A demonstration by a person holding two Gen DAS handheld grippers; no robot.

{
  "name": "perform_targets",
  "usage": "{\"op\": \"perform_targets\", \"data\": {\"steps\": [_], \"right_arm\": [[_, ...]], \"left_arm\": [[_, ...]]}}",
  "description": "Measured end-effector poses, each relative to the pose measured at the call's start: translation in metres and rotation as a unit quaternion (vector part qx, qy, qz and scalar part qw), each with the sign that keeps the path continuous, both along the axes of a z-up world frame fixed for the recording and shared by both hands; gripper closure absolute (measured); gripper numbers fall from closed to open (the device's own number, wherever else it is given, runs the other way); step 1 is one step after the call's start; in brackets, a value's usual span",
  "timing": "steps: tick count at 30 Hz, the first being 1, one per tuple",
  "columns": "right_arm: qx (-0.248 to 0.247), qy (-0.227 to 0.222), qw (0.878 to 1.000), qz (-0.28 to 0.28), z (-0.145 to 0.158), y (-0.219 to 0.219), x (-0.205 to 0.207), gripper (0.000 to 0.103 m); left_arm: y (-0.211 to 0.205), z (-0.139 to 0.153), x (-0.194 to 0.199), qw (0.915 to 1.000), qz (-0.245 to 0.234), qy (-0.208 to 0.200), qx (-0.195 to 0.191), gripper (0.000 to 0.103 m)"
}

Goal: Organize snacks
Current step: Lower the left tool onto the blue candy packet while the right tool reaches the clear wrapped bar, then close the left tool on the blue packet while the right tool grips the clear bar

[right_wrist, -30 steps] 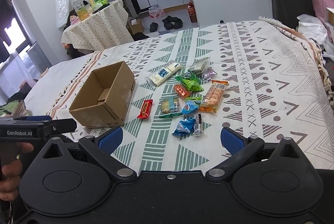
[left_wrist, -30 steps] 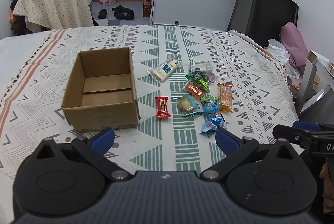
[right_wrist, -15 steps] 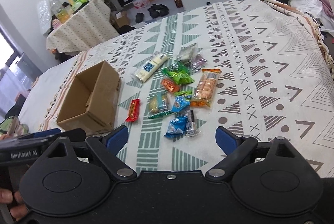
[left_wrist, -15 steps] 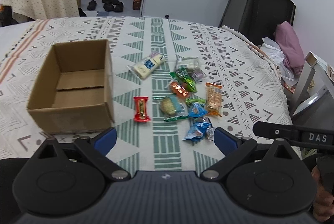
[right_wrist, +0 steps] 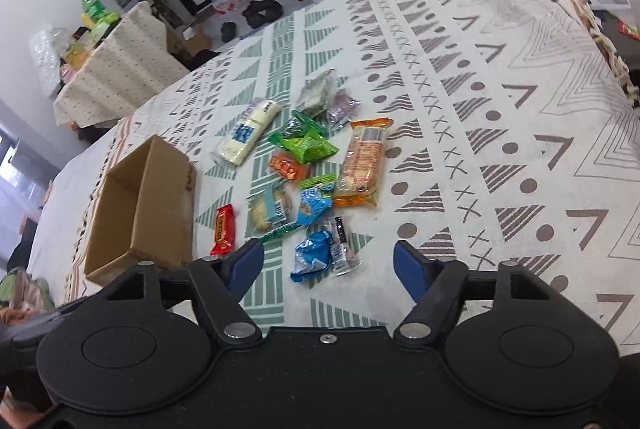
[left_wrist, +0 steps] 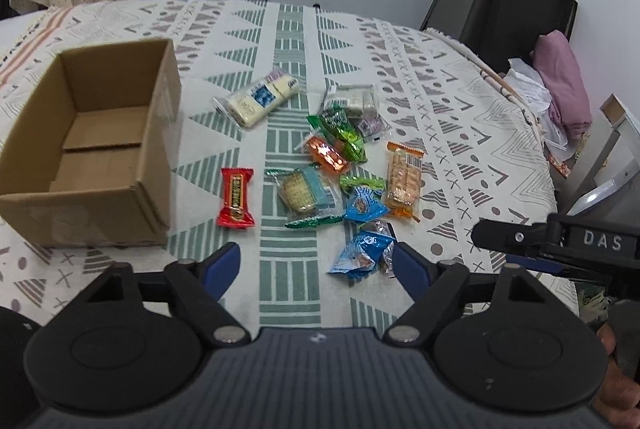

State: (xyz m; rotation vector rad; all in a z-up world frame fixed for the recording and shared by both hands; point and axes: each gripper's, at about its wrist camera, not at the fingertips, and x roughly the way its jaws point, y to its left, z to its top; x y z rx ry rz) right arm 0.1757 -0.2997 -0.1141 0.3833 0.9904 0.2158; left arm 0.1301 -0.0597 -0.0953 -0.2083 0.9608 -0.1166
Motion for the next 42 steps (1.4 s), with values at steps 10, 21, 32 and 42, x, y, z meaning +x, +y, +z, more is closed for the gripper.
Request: {"op": "perform_targets", "data": {"steps": [10, 21, 32, 42], "right_arm": [[0.041, 0.047, 0.998, -0.02, -0.029, -0.002, 0.026, 0.057], [0.121, 0.106, 0.986, -0.041, -0.06, -0.015, 0.049, 0.063], [0.144, 0.134, 0.979, -0.053, -0.082, -0.023, 0.066, 0.065], [0.133, 0.149, 0.979, -0.037, -0.094, -0.011, 0.077, 0.068]], "left_arm": [[-0.02, -0.031, 0.028, 0.9994, -0.008, 0.033, 0.0, 0.035], [-0.049, -0.065, 0.056, 0.9973, -0.026, 0.067, 0.015, 0.047], [-0.065, -0.089, 0.073, 0.9958, -0.028, 0.085, 0.016, 0.061], [-0.055, -0.086, 0.072, 0.995, 0.01, 0.098, 0.011, 0.072]]}}
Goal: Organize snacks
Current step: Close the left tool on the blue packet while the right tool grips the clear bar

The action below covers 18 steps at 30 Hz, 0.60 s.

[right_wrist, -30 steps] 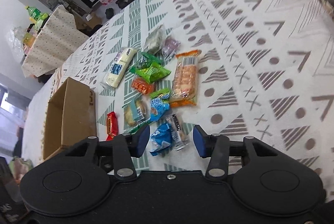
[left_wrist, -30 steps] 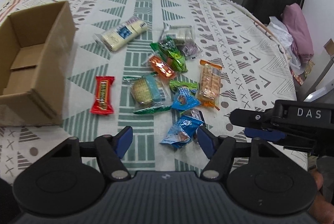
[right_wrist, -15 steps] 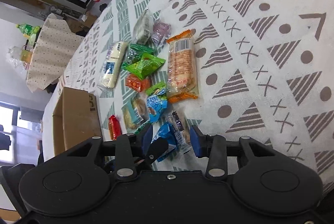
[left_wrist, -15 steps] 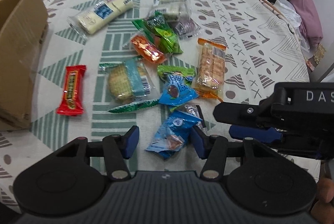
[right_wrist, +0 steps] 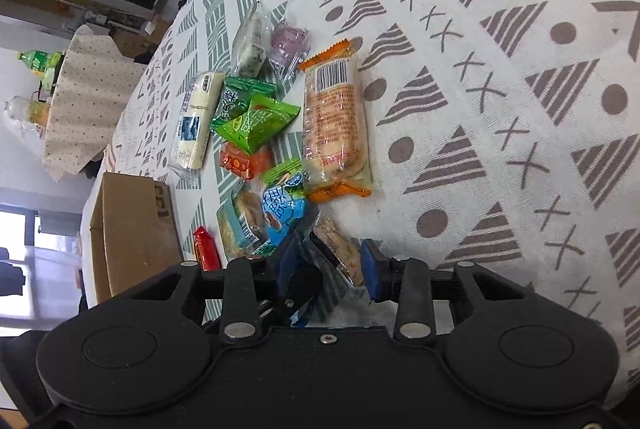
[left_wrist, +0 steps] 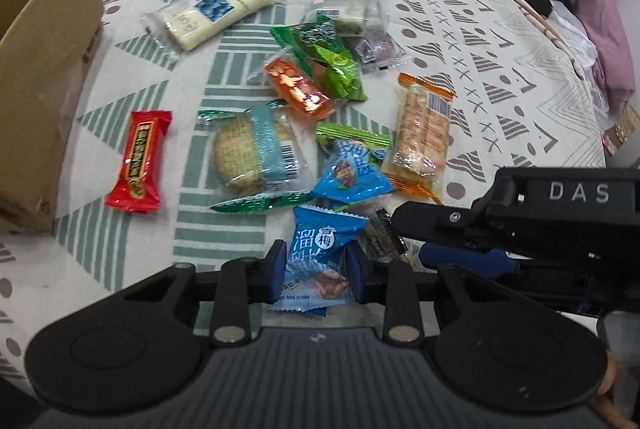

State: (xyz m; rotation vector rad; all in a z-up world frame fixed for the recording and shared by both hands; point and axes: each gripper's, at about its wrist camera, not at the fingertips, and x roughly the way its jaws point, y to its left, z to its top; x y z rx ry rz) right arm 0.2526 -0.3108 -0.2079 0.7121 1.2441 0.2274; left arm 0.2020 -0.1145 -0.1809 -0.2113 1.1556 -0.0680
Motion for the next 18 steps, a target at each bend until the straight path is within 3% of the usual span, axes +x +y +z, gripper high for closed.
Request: {"op": "perform_targets", "data": {"steps": [10, 15, 18], "right_arm": [[-0.032, -0.006, 0.999, 0.035, -0.001, 0.015, 0.001, 0.068], [-0.071, -0.007, 0.996, 0.057, -0.003, 0.029, 0.001, 0.067], [-0.094, -0.005, 0.992, 0.083, -0.007, 0.04, 0.0, 0.085]], "left_arm": [[0.019, 0.011, -0.007, 0.9993, 0.032, 0.005, 0.019, 0.072], [0.033, 0.024, -0.012, 0.9986, 0.047, -0.001, 0.024, 0.072], [0.04, 0.035, -0.016, 0.9981, 0.055, -0.01, 0.026, 0.072]]}}
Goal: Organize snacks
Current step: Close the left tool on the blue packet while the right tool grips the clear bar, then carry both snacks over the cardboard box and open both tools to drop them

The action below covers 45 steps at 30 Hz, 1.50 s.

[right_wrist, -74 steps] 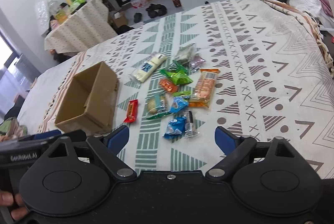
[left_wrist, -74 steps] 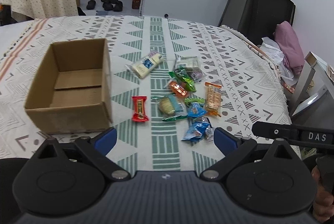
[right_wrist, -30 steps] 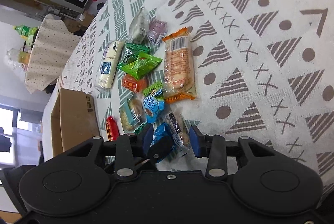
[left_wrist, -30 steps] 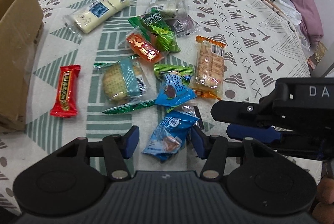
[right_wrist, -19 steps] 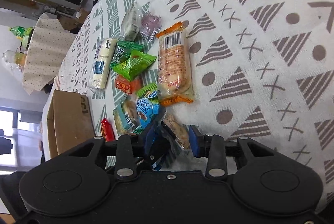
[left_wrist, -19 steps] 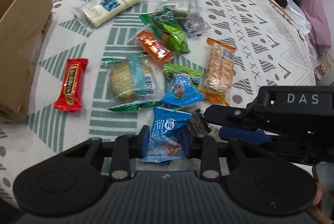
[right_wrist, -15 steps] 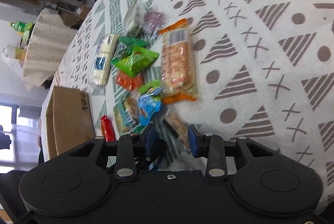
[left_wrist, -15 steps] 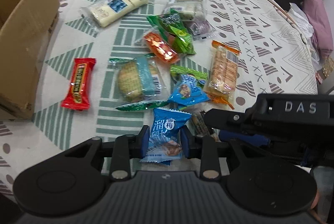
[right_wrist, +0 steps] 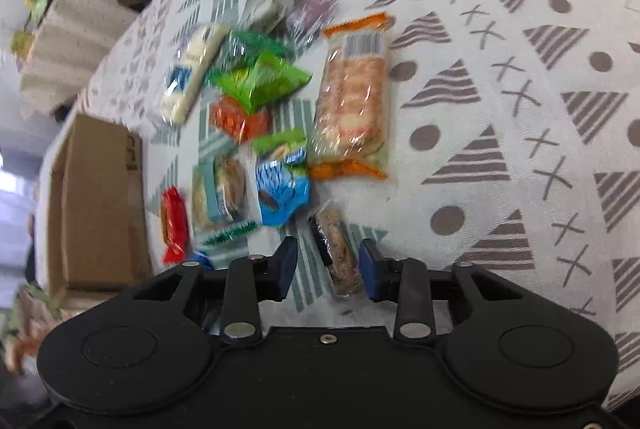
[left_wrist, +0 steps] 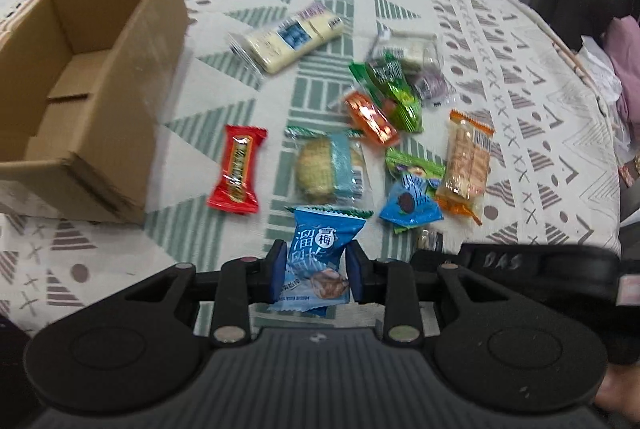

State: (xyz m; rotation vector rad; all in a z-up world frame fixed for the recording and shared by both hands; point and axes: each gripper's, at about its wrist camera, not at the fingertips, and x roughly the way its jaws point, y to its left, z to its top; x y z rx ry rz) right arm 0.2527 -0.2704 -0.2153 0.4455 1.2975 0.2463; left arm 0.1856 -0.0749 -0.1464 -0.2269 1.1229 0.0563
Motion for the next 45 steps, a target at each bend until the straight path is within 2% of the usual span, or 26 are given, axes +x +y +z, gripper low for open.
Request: {"op": "perform_targets", "data": {"steps": [3, 11, 19, 29, 35, 45], "right_arm": [[-0.003, -0.015, 1.0, 0.006, 0.007, 0.001, -0.005, 0.086], [0.03, -0.06, 0.998, 0.012, 0.033, 0.0, -0.017, 0.086], [0.075, -0.123, 0.989, 0.027, 0.057, 0.009, -0.021, 0.086], [0.122, -0.202, 0.971, 0.04, 0.081, 0.019, -0.019, 0.086], [0.136, -0.248, 0.956, 0.071, 0.098, 0.039, -0.019, 0.086], [0.156, -0.283, 0.939, 0.114, 0.111, 0.074, -0.01, 0.086]], "left_arm": [[0.006, 0.01, -0.006, 1.0, 0.007, -0.006, 0.001, 0.072], [0.02, 0.036, -0.023, 0.9992, 0.021, -0.033, 0.012, 0.072], [0.04, 0.059, -0.036, 0.9974, 0.042, -0.053, 0.025, 0.072], [0.075, 0.086, -0.044, 0.9929, 0.075, -0.083, 0.04, 0.072], [0.1, 0.095, -0.047, 0.9892, 0.101, -0.094, 0.051, 0.072], [0.145, 0.107, -0.046, 0.9834, 0.134, -0.105, 0.063, 0.072]]}}
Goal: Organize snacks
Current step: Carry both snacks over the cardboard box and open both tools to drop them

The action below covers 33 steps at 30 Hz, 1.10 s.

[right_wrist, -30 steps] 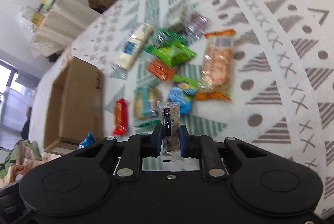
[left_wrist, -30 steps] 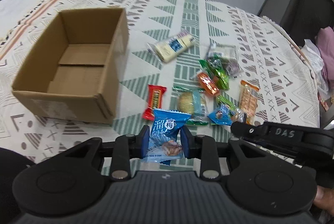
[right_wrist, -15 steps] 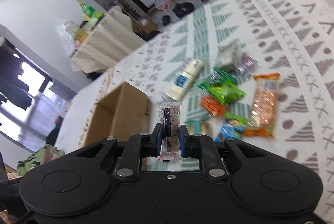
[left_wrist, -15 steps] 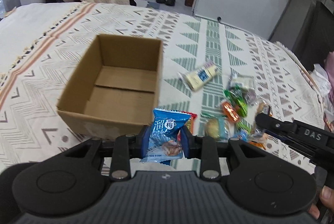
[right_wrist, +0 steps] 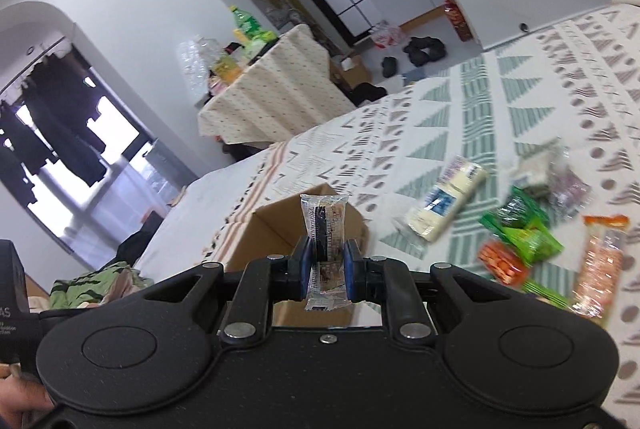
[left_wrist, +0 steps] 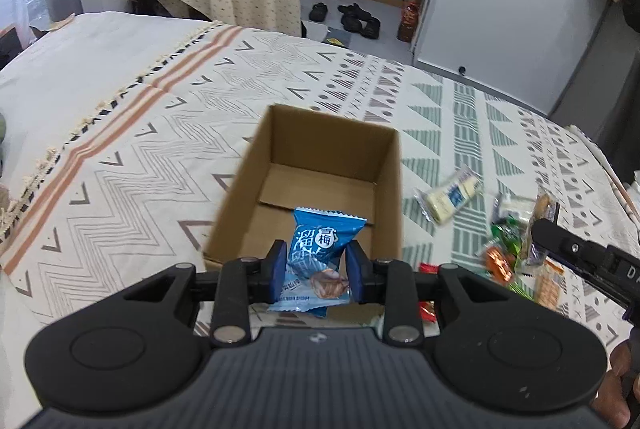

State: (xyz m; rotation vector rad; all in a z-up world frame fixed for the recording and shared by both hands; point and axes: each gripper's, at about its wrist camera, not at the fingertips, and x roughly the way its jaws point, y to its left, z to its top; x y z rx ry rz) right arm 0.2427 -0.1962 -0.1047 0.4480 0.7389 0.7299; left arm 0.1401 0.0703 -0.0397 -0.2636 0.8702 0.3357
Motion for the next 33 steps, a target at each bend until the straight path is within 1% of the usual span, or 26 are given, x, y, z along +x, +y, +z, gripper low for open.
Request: {"op": "perform_targets", "data": {"steps": [8, 14, 19, 22, 24, 26, 29, 30, 32, 33], "right_arm": [[0.001, -0.01, 0.999, 0.049, 0.003, 0.032, 0.003, 0.086], [0.002, -0.006, 0.997, 0.082, 0.001, 0.057, 0.006, 0.086], [0.001, 0.003, 0.996, 0.091, -0.005, 0.073, 0.013, 0.086], [0.002, 0.007, 0.995, 0.096, -0.01, 0.081, 0.017, 0.086], [0.002, 0.011, 0.995, 0.098, -0.012, 0.085, 0.02, 0.086], [0.002, 0.012, 0.995, 0.1, -0.013, 0.09, 0.021, 0.086], [0.002, 0.012, 0.994, 0.109, -0.015, 0.096, 0.022, 0.086], [0.002, 0.015, 0.993, 0.113, -0.016, 0.098, 0.022, 0.081], [0.0, 0.018, 0.993, 0.117, -0.015, 0.098, 0.021, 0.079], [0.001, 0.016, 0.993, 0.118, -0.014, 0.097, 0.019, 0.074]], "left_arm": [[0.023, -0.003, 0.012, 0.9999, 0.014, -0.004, -0.002, 0.072], [0.037, -0.012, 0.027, 0.9998, 0.016, 0.001, -0.012, 0.072], [0.045, -0.025, 0.039, 0.9995, 0.021, 0.009, -0.023, 0.072], [0.048, -0.029, 0.042, 0.9993, 0.021, 0.008, -0.028, 0.065], [0.051, -0.031, 0.043, 0.9991, 0.023, 0.011, -0.034, 0.063], [0.054, -0.033, 0.043, 0.9989, 0.026, 0.016, -0.036, 0.057], [0.058, -0.032, 0.041, 0.9987, 0.028, 0.016, -0.039, 0.05], [0.058, -0.032, 0.04, 0.9987, 0.029, 0.017, -0.039, 0.048], [0.057, -0.031, 0.038, 0.9987, 0.028, 0.016, -0.039, 0.044], [0.056, -0.031, 0.037, 0.9987, 0.027, 0.017, -0.039, 0.043]]}}
